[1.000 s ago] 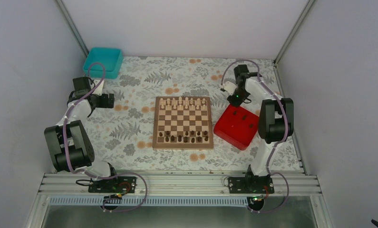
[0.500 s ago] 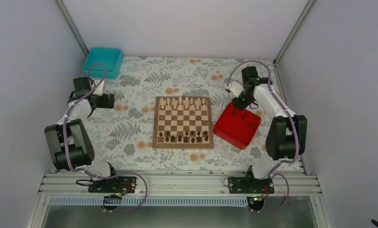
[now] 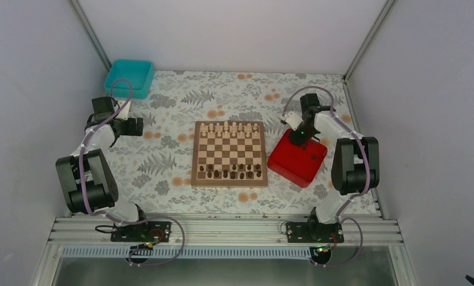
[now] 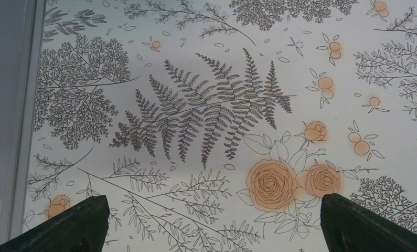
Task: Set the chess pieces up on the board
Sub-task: Pick up the chess piece from the storage box.
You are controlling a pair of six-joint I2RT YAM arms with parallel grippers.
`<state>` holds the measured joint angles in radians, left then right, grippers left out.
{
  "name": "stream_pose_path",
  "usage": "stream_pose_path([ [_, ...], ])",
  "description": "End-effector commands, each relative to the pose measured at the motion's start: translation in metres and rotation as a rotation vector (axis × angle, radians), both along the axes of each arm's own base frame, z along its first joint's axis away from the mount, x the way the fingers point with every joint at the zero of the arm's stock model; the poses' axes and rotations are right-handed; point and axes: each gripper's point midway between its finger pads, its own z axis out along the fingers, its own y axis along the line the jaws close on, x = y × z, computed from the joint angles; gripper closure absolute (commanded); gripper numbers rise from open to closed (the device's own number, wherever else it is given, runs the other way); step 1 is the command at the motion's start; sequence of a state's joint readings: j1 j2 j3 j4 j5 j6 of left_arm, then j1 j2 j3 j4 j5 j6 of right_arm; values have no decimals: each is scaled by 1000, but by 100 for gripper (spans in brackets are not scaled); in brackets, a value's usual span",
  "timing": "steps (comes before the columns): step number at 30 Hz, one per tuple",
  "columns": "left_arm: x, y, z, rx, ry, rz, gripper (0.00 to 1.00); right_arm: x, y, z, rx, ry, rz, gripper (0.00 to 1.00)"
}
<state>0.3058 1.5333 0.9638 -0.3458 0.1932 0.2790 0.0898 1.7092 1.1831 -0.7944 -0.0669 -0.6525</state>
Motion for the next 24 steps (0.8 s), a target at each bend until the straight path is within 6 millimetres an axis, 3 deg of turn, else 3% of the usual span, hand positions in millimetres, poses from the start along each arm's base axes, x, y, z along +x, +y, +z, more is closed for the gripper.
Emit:
stream_pose_path([
  [1, 1, 6, 3, 9, -8, 23, 0, 17, 4, -7, 30, -22, -3, 58],
  [8, 1, 6, 1, 8, -2, 24, 0, 27, 6, -14, 35, -22, 8, 58],
  [18, 2, 6, 0, 7, 0, 23, 0, 24, 2, -29, 9, 23, 3, 59],
  [24, 1, 6, -1, 4, 2, 22, 0, 22, 4, -26, 21, 33, -3, 72],
])
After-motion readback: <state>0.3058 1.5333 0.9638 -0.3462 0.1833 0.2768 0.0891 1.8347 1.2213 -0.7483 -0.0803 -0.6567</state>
